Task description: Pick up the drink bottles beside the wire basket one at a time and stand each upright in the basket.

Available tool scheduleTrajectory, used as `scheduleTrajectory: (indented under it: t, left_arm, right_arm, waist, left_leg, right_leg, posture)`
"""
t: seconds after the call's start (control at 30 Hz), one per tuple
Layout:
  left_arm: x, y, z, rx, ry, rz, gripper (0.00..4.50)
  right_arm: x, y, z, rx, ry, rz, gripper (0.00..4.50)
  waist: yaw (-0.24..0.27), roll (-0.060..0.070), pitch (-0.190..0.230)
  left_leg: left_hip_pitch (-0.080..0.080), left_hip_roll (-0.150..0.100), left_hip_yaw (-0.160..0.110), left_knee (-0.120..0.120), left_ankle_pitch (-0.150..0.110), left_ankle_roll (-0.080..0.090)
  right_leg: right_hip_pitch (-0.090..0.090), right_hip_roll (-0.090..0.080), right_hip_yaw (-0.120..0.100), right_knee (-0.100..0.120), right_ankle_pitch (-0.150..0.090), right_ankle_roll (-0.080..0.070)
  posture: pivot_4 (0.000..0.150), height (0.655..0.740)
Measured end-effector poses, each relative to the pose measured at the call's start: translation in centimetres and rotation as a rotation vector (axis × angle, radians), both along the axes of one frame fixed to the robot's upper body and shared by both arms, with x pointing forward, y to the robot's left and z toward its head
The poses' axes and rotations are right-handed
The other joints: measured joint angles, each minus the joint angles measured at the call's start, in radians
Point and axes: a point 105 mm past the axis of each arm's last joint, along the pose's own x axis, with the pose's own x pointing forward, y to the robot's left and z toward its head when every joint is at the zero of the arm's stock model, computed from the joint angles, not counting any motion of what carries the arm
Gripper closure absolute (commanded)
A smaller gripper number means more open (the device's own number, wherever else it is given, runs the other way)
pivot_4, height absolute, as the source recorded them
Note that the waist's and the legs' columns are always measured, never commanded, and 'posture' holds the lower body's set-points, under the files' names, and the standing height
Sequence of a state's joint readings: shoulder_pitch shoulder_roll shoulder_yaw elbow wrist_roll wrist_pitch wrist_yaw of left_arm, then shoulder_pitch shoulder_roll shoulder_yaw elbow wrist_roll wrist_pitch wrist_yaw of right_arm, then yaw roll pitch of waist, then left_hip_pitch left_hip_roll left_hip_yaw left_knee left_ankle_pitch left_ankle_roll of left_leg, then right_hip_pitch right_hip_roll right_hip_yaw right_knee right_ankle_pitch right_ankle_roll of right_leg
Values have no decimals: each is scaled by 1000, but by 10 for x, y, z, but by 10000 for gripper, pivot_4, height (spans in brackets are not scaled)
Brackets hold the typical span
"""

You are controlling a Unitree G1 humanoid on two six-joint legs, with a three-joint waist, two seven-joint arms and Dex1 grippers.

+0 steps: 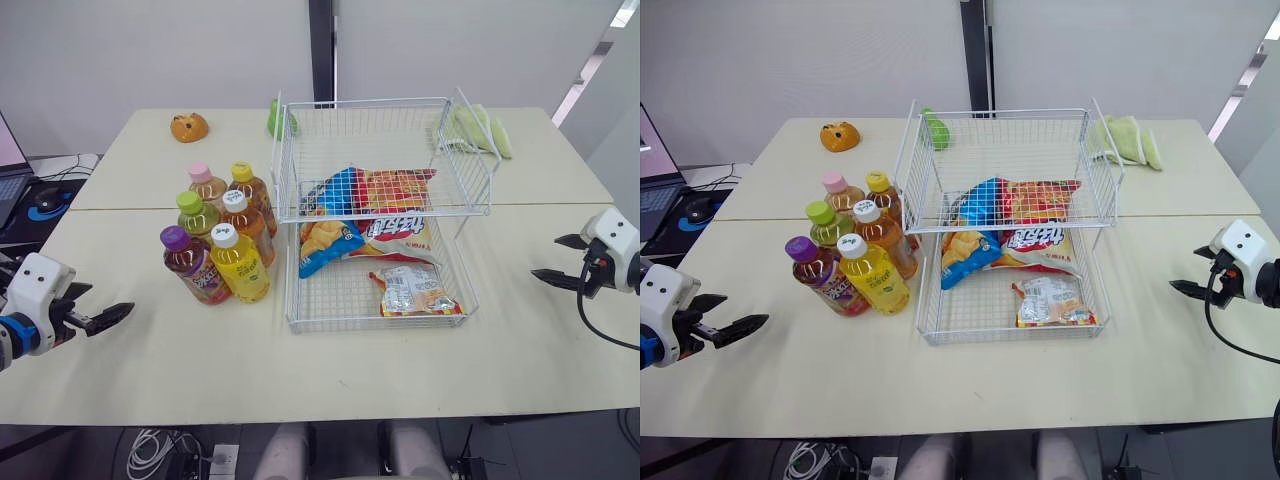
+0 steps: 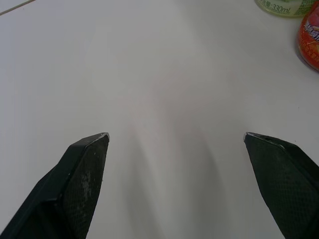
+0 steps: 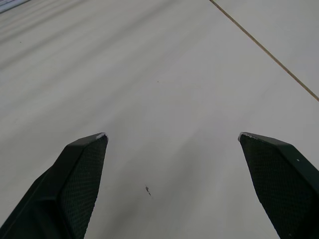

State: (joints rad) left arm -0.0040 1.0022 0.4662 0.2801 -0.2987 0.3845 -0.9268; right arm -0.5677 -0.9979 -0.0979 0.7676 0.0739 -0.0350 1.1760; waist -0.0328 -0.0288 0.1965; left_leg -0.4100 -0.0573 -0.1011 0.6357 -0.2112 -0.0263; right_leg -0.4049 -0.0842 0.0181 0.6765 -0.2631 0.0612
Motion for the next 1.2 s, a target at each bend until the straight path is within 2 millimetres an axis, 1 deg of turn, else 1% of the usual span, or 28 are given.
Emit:
scheduleTrajectory:
  t: [0.13, 0.3, 0.5, 0.6, 1.03, 1.13, 1.2]
  left_arm:
    - [0, 0, 1, -12, -4, 4, 128]
    - [0, 3, 7, -11, -37, 5, 128]
    - [-3, 5, 13, -63, -75, 9, 128]
    - [-4, 7, 15, -72, -85, 11, 128]
    - [-3, 2, 17, -95, -94, -19, 128]
    - [-1, -5, 19, -116, -115, -39, 128]
    - [0, -7, 19, -140, -134, -35, 128]
  right_arm:
    - [1, -1, 1, 6, -8, -9, 0]
    - [0, -7, -3, 12, -11, -37, 0]
    - [0, -11, 3, 23, -70, -49, 0]
    - [-1, -13, 1, 35, -59, -56, 0]
    - [-6, -16, -5, 48, -42, -59, 0]
    - [-11, -20, -6, 80, -67, -78, 0]
    - [-15, -20, -3, 97, -95, -75, 0]
  waist:
    - [0, 0, 0]
    - [0, 0, 0]
    - [0, 0, 0]
    - [0, 0, 0]
    - [0, 0, 0]
    - [0, 0, 0]
    - [1, 0, 0]
  left_leg:
    - [0, 0, 0, 0, 0, 0]
    - [0, 0, 0, 0, 0, 0]
    - [0, 0, 0, 0, 0, 0]
    - [0, 0, 0, 0, 0, 0]
    - [0, 0, 0, 0, 0, 0]
    - [0, 0, 1, 0, 0, 0]
    - [0, 0, 0, 0, 0, 0]
  right_leg:
    - [0, 0, 0, 0, 0, 0]
    - [0, 0, 0, 0, 0, 0]
    - [0, 0, 0, 0, 0, 0]
    - [0, 0, 0, 0, 0, 0]
    - [0, 0, 0, 0, 0, 0]
    - [0, 0, 0, 0, 0, 0]
    - [0, 0, 0, 0, 0, 0]
  posture:
    - [1500, 7400]
    - [1500, 7400]
    - [1500, 7400]
    - [1500, 7400]
    - [1500, 7400]
    - [1500, 7400]
    - [1500, 7400]
